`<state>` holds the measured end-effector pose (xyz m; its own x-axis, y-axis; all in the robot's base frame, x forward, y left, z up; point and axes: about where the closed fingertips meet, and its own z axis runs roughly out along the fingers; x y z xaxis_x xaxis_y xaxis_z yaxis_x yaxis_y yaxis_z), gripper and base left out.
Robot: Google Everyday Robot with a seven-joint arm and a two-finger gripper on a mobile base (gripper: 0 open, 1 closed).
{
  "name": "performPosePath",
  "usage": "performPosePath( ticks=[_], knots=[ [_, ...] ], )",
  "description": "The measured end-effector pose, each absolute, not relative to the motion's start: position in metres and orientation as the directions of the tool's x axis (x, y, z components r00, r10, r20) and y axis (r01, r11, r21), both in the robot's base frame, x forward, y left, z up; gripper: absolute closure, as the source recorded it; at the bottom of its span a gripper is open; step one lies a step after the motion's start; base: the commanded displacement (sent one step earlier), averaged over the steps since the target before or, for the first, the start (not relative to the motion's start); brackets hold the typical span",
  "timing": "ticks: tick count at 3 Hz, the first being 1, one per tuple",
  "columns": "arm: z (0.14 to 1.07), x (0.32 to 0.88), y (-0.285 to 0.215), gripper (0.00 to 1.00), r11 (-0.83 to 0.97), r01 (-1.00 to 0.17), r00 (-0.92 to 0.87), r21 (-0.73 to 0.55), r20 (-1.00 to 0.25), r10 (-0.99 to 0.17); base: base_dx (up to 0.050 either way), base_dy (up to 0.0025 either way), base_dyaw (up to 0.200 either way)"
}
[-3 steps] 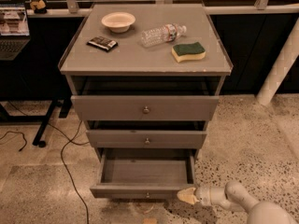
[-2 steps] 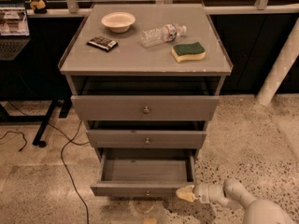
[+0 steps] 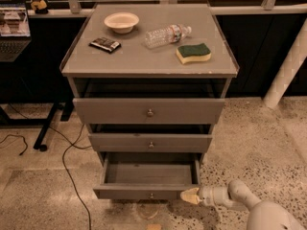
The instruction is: Close bottom drawer
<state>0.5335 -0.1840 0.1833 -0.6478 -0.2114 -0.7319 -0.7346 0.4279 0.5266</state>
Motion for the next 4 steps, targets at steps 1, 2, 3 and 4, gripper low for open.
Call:
performPosePath(
  ticks=[1, 2, 3, 4],
  knots=[
    [0.172, 0.537, -0.191, 1.0, 0.457, -0.707, -0.667, 0.54, -0.723, -0.177, 0.0, 0.0, 0.0],
    [0.173, 0.537, -0.191, 1.0, 0.457, -0.707, -0.667, 0.54, -0.723, -0.177, 0.0, 0.0, 0.0],
    [0.166, 0.546, -0.191, 1.0, 0.462, -0.7, -0.673, 0.545, -0.72, -0.17, 0.0, 0.0, 0.0],
    [0.164, 0.559, -0.192, 1.0, 0.472, -0.7, -0.667, 0.535, -0.727, -0.165, 0.0, 0.0, 0.0]
  ],
)
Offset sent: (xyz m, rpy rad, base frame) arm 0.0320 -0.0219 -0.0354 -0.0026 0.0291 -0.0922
